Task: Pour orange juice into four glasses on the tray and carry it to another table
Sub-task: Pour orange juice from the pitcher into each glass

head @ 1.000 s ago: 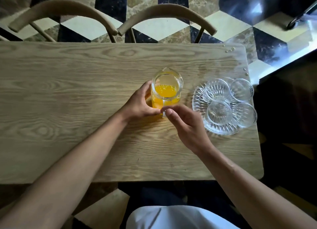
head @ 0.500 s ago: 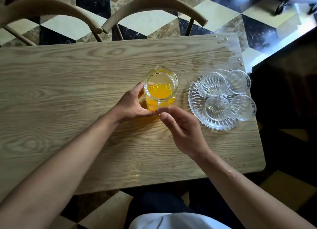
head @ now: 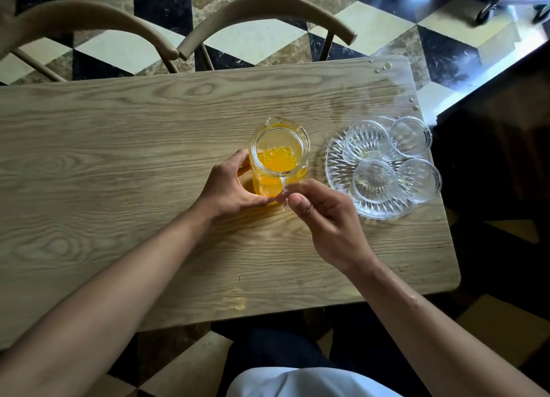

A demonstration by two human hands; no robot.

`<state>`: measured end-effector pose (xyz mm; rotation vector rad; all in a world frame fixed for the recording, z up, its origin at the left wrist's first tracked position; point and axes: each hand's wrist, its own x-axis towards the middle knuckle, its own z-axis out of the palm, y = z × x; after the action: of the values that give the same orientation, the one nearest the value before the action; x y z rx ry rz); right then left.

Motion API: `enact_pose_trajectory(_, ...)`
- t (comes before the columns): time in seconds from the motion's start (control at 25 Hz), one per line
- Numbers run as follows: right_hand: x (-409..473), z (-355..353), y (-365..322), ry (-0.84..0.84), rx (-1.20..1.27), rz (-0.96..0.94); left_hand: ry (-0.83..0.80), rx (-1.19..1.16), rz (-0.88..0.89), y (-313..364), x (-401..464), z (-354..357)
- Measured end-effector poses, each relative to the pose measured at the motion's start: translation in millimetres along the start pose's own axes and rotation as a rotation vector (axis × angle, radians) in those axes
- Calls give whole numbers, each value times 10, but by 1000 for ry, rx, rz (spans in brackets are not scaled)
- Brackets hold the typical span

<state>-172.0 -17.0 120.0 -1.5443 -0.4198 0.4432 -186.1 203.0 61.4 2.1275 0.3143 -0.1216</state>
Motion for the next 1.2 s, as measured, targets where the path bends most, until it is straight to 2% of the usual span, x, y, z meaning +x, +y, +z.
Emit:
enact_pose_trajectory(0.48,-492,-625,-262,-136,34,-34,215,-80,-162,615,-819,656)
enact_pose_trajectory(0.8,-1123,-1624,-502,-181,154,-19,385,-245,-210,1533,-1466,1882)
enact_pose_trajectory(1.0,-1493,-2307,-550,-225,127,-3,416,-321,-248,2018,-1655,2635)
enact_pose_trajectory(1.2,-1662,-2819,-542,-187,62,19,362,-357,-263,2295,-1602,3089)
